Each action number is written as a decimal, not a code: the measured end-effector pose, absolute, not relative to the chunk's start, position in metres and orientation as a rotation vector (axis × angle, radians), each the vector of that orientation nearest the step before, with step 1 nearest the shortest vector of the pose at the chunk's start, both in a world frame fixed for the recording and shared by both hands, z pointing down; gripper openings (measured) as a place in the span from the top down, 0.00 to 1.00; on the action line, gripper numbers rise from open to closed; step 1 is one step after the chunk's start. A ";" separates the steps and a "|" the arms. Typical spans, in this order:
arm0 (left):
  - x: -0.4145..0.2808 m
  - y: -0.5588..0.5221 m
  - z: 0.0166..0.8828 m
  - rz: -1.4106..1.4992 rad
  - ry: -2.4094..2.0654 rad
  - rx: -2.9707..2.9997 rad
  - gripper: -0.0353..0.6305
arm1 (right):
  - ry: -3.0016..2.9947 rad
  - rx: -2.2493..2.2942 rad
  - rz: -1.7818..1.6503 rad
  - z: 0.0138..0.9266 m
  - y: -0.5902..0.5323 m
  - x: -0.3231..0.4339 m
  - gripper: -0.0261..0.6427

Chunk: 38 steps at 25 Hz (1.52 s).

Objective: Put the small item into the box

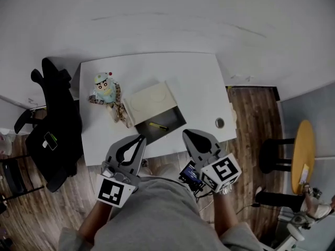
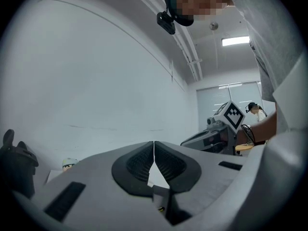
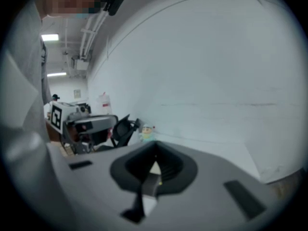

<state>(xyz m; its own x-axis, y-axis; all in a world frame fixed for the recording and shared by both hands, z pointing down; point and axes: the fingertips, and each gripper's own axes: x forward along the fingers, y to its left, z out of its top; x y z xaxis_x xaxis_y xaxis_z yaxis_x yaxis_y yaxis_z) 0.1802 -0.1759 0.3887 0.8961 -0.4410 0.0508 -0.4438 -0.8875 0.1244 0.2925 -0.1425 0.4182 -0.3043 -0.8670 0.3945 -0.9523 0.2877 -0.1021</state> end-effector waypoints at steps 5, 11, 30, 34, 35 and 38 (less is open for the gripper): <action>0.183 -0.181 0.380 0.010 -0.694 2.951 0.89 | -2.337 1.789 0.430 0.383 -0.134 0.298 0.91; 0.189 -0.186 0.374 -0.034 -0.705 2.949 0.89 | -2.364 1.938 0.357 0.354 -0.125 0.305 0.91; 0.199 -0.186 0.362 -0.040 -0.661 3.012 0.89 | -2.411 2.043 0.172 0.324 -0.118 0.288 0.91; 0.193 -0.190 0.361 -0.050 -0.691 2.999 0.89 | -2.396 2.032 0.099 0.324 -0.118 0.281 0.91; 0.192 -0.189 0.360 -0.049 -0.690 3.001 0.89 | -2.398 2.026 0.093 0.324 -0.117 0.279 0.91; 0.191 -0.188 0.362 -0.038 -0.682 3.004 0.89 | -2.396 2.047 0.090 0.324 -0.117 0.280 0.91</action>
<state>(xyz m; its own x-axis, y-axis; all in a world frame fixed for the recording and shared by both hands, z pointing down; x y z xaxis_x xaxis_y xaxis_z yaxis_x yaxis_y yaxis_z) 0.1912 -0.1885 0.3618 0.9017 -0.4321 -0.0106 -0.4306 -0.9002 0.0647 0.2796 -0.1175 0.3243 -0.1567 -0.9872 0.0288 -0.9866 0.1551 -0.0505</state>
